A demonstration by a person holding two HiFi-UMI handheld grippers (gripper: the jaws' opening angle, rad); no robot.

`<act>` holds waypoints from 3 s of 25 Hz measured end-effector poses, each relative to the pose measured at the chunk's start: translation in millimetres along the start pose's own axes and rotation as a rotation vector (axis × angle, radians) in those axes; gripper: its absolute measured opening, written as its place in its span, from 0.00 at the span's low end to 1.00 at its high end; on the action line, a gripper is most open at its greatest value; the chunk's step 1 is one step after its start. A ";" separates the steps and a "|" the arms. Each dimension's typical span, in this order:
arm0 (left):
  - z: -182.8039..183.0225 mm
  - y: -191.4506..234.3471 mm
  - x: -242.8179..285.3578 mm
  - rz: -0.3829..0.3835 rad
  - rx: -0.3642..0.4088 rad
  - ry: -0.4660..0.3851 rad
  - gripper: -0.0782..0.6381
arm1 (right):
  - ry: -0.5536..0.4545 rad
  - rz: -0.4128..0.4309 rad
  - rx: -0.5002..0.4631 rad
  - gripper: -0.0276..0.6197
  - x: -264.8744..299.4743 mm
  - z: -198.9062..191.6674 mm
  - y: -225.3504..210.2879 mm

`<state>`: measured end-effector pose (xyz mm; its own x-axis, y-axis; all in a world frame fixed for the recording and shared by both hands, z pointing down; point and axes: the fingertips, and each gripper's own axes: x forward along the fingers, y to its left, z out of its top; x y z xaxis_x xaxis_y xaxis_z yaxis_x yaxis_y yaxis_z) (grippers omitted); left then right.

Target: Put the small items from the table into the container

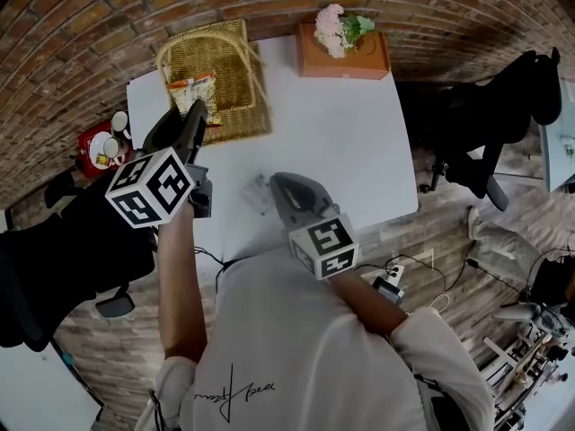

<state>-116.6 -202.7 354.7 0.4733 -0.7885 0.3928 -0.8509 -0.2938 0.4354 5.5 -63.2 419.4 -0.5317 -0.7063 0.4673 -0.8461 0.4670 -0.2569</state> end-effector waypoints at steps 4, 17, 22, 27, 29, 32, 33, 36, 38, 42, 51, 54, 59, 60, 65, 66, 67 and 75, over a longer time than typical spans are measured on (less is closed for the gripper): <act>1.1 3.2 10.8 0.013 0.022 0.005 0.29 | 0.004 -0.007 0.010 0.08 1.0 -1.6 -1.0; 1.8 13.4 31.0 0.082 0.043 0.027 0.30 | 0.019 0.002 0.018 0.08 10.0 -2.9 -2.1; -0.7 11.7 33.1 0.115 0.079 0.033 0.30 | 0.015 0.013 0.017 0.08 12.7 -1.3 -1.4; -0.1 10.5 32.0 0.117 0.069 0.020 0.32 | 0.018 0.023 0.009 0.08 11.9 -0.6 -0.8; 2.2 11.8 29.3 0.122 0.067 0.005 0.32 | 0.015 0.022 0.007 0.08 10.7 0.6 -1.6; 3.7 11.4 24.1 0.126 0.065 -0.011 0.32 | 0.006 0.022 0.008 0.08 8.5 2.2 -2.7; 4.3 9.3 22.3 0.117 0.055 -0.019 0.32 | 0.004 0.023 0.008 0.08 8.1 2.3 -2.8; 5.6 1.6 14.1 0.086 0.021 -0.050 0.32 | -0.001 0.033 0.006 0.08 6.5 1.7 -1.6; 4.6 -1.3 8.2 0.091 0.036 -0.056 0.32 | -0.006 0.040 -0.001 0.08 4.8 2.6 -0.4; -4.8 -5.5 -2.9 0.093 0.058 -0.054 0.31 | -0.012 0.058 -0.016 0.08 2.4 3.9 4.3; -48.8 -26.2 -23.7 0.074 0.069 -0.030 0.18 | -0.040 0.073 -0.037 0.08 -9.4 3.9 9.0; -59.9 -33.4 -27.4 0.069 0.067 -0.024 0.17 | -0.040 0.075 -0.040 0.08 -14.2 1.6 8.7; -66.7 -44.1 -36.8 0.059 0.057 -0.032 0.16 | -0.052 0.080 -0.050 0.08 -21.5 3.8 9.2; -67.2 -46.9 -38.8 0.056 0.059 -0.035 0.15 | -0.055 0.082 -0.047 0.08 -22.9 4.0 9.1; -75.2 -55.6 -45.9 0.049 0.059 -0.035 0.14 | -0.067 0.088 -0.045 0.08 -28.9 4.4 8.8; -78.0 -57.0 -47.3 0.049 0.058 -0.032 0.14 | -0.071 0.090 -0.048 0.08 -30.3 5.2 9.3; -80.9 -58.5 -48.9 0.049 0.060 -0.028 0.14 | -0.074 0.091 -0.050 0.08 -31.7 5.9 9.8; -110.0 -70.8 -59.6 0.029 0.047 0.000 0.12 | -0.094 0.104 -0.059 0.08 -41.6 4.0 13.2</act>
<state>-59.5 -75.4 389.5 0.4484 -0.7970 0.4047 -0.8740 -0.2961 0.3852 16.3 -29.7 393.2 -0.6196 -0.6979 0.3591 -0.7843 0.5685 -0.2483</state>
